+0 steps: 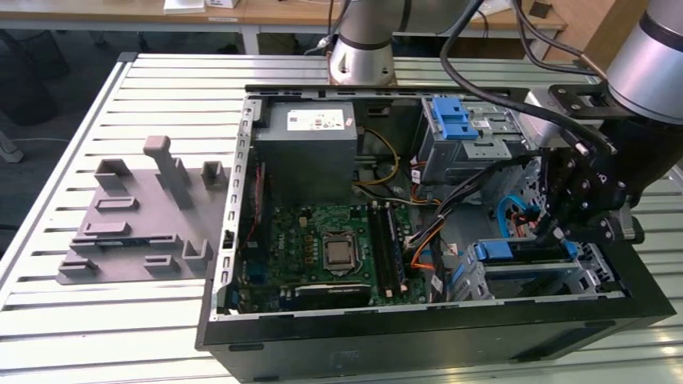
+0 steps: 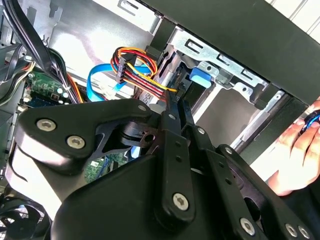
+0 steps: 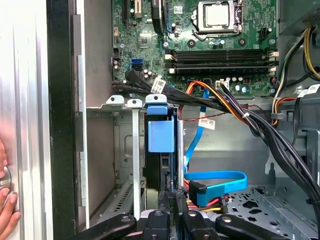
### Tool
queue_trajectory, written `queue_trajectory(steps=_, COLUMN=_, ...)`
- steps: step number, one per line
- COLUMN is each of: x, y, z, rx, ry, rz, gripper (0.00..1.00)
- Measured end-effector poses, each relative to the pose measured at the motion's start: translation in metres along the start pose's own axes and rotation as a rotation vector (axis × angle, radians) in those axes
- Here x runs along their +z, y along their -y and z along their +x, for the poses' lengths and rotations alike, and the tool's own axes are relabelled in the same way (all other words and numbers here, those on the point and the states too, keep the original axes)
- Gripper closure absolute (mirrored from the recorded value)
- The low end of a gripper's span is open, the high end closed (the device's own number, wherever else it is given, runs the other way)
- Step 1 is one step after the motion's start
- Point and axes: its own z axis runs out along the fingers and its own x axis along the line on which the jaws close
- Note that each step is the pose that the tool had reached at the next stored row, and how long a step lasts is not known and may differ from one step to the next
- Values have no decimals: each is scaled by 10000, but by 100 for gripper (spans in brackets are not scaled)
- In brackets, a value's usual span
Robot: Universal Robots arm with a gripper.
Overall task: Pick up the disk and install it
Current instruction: 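Insert the first disk wire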
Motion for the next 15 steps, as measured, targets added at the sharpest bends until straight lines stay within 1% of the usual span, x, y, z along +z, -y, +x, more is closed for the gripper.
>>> queue_trajectory(steps=7, x=39, y=0, z=7, rx=0, ry=11, rz=0, gripper=84)
queue_trajectory(steps=15, x=41, y=0, z=7, rx=0, ry=19, rz=-1, gripper=82)
